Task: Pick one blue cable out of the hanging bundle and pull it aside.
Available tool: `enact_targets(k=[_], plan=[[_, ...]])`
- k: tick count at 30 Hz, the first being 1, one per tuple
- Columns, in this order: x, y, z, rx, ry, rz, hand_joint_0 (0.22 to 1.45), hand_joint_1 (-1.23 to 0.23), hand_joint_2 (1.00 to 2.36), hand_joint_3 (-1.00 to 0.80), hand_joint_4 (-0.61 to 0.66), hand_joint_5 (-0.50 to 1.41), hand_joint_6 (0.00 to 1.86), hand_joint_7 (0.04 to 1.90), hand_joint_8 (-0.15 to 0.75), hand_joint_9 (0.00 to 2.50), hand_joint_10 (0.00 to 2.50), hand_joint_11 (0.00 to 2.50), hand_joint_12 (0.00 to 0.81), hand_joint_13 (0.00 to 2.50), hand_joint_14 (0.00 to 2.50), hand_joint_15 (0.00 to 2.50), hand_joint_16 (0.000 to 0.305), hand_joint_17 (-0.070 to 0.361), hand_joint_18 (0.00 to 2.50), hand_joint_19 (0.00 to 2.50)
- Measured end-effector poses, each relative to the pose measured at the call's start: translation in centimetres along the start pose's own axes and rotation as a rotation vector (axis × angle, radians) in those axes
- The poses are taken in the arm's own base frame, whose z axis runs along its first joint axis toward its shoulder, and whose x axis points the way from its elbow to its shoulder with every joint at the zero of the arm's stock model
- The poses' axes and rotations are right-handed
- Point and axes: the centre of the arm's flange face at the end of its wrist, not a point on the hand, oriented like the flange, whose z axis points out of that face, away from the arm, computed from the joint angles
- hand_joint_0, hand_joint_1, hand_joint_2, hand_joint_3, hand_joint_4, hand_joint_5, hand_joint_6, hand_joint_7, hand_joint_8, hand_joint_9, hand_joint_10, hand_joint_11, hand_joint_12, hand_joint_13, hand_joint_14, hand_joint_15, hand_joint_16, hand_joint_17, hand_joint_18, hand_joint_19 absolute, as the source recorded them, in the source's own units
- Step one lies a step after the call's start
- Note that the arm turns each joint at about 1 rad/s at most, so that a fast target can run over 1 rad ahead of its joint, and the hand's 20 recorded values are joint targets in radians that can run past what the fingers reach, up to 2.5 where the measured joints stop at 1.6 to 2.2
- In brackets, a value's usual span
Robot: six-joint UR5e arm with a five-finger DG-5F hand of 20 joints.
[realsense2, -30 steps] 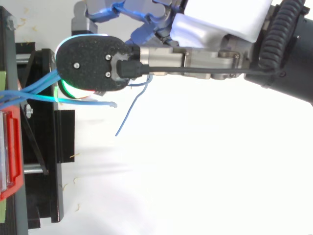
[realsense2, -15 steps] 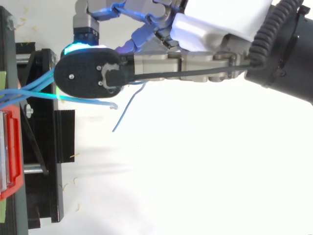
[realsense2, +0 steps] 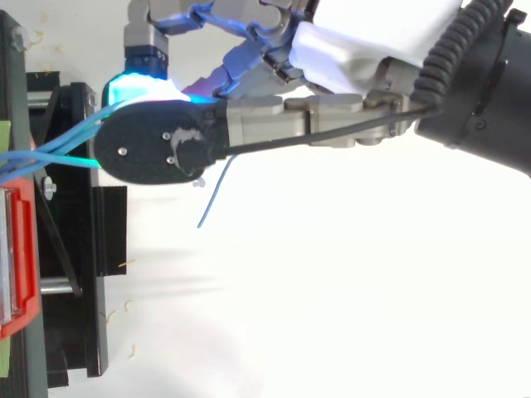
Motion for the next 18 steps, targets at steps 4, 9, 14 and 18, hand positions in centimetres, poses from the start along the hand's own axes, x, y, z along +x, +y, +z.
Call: enact_targets(k=[4, 9, 14, 18], plan=[[-0.03, 0.02, -0.02, 0.001, 0.000, 0.000, 0.63, -0.95, 1.00, -0.50, 0.02, -0.16, 0.76, 1.29, 0.218, 0.80, 0.02, 0.50, 0.383, 0.61, 0.02, 0.46, 0.055, 0.123, 0.50, 0.53], [0.01, 0.05, -0.03, 0.000, 0.000, 0.005, 0.47, -0.75, 1.00, -0.50, 0.04, -0.13, 0.76, 1.29, 0.253, 0.89, 0.02, 0.48, 0.419, 0.66, 0.02, 0.47, 0.061, 0.137, 0.55, 0.55], [0.01, 0.09, -0.02, -0.001, 0.000, 0.010, 0.43, -0.52, 1.00, -0.50, 0.00, -0.09, 0.74, 1.30, 0.271, 0.99, 0.01, 0.46, 0.444, 0.72, 0.02, 0.46, 0.064, 0.145, 0.61, 0.54], [0.00, 0.14, -0.02, -0.002, 0.000, 0.011, 0.45, -0.43, 1.00, -0.50, -0.01, -0.08, 0.73, 1.31, 0.271, 1.03, 0.01, 0.46, 0.442, 0.75, 0.02, 0.47, 0.062, 0.140, 0.62, 0.55]])
